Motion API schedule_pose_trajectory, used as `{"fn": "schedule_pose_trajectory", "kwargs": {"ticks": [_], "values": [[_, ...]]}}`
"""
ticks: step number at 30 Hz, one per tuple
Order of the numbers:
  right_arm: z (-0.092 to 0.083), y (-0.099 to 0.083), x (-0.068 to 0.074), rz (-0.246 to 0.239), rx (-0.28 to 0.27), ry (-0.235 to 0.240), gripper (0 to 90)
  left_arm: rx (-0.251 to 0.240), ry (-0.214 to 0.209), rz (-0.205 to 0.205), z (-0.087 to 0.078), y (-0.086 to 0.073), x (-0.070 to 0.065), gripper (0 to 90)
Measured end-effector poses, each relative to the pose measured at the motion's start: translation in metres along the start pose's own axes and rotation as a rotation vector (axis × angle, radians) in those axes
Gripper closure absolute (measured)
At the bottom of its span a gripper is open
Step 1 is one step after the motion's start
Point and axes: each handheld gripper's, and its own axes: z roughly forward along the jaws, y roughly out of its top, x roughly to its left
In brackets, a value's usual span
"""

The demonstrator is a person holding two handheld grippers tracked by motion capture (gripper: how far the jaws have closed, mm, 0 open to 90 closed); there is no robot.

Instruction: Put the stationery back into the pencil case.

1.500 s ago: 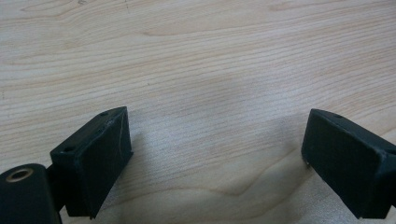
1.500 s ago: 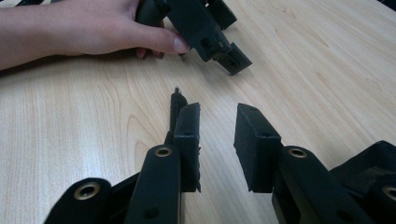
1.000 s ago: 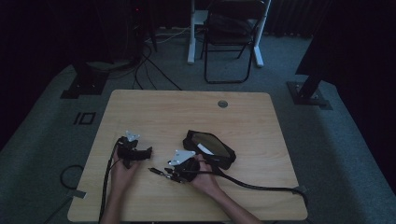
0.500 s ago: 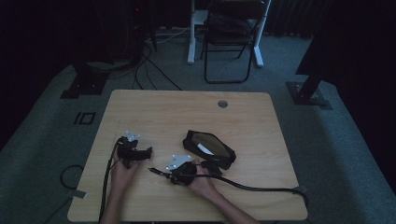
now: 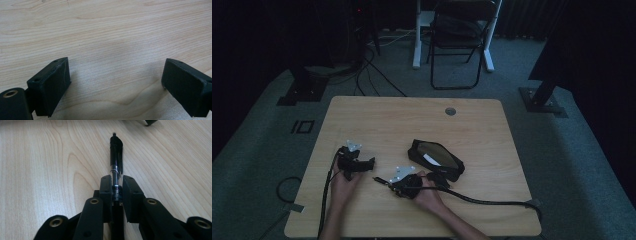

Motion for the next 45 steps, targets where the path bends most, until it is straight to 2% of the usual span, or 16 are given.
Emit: {"fn": "schedule_pose_trajectory", "kwargs": {"ticks": [5, 10, 16, 30, 45], "values": [[-0.003, -0.001, -0.002, 0.001, 0.016, -0.007, 79.6, 0.0, 0.0, 0.0, 0.0, 0.0, 0.0, 8.5], [-0.002, 0.0, -0.007, 0.034, 0.027, 0.021, 78.7, 0.0, 0.0, 0.0, 0.0, 0.0, 0.0, 8.5], [-0.002, 0.002, -0.012, 0.052, 0.043, 0.051, 78.7, 0.0, 0.0, 0.0, 0.0, 0.0, 0.0, 8.5], [-0.004, 0.001, -0.01, 0.047, 0.04, 0.01, 79.8, 0.0, 0.0, 0.0, 0.0, 0.0, 0.0, 8.5], [-0.018, 0.007, -0.012, 0.033, 0.005, -0.003, 79.7, 0.0, 0.0, 0.0, 0.0, 0.0, 0.0, 8.5]]}}
